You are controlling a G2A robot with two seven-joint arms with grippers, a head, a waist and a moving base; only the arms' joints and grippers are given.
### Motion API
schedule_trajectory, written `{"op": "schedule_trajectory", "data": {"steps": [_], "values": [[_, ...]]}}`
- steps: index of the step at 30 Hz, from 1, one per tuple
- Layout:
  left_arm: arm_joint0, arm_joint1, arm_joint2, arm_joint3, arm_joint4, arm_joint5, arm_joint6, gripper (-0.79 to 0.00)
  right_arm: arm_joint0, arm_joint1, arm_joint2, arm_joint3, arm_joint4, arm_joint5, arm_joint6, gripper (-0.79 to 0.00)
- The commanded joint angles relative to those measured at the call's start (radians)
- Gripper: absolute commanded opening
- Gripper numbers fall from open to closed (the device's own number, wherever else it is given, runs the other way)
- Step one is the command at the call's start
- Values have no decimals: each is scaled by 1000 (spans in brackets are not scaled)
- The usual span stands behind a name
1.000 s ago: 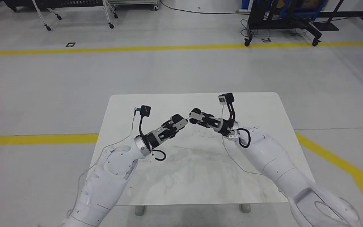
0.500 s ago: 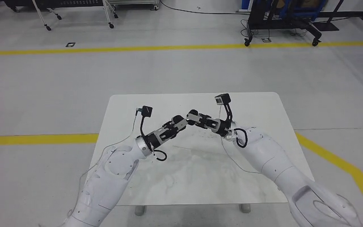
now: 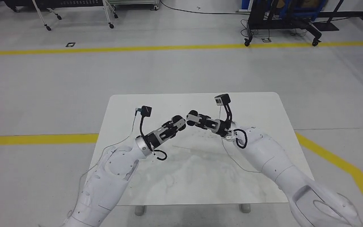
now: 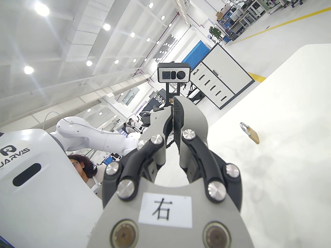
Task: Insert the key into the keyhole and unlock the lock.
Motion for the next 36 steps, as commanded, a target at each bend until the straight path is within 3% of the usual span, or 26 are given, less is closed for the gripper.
{"op": "schedule_trajectory", "data": {"steps": [1, 6, 9, 11, 16, 20, 24, 28, 36], "values": [[0, 0, 0, 0, 3, 3, -1, -785, 1, 1, -2, 0, 3, 0, 0, -785], [0, 1, 0, -5, 45, 17, 12, -785, 1, 3, -8, -7, 12, -1, -1, -785], [0, 2, -8, -5, 53, 16, 19, -785, 6, 7, -11, -11, 0, 0, 0, -554], [3, 3, -18, -8, 51, 11, 24, -785, 18, 14, -5, 4, -48, -8, -8, -480], [15, 7, -35, -18, 44, -4, 17, -785, 17, 40, 32, -18, -107, -8, -7, -465], [11, 11, -36, -20, 45, -26, -34, -785, 20, 77, 34, -54, -245, -8, -7, -453], [3, 17, -29, -21, 84, -40, -99, -785, 19, 115, 31, -70, -313, -8, -7, -508], [-2, 18, -15, -22, 102, -40, -131, -785, 11, 143, 15, -104, -316, -8, -7, -551], [-16, 22, -1, -14, 104, -40, -183, -785, 18, 182, -88, -189, -252, -8, -7, -554]]}}
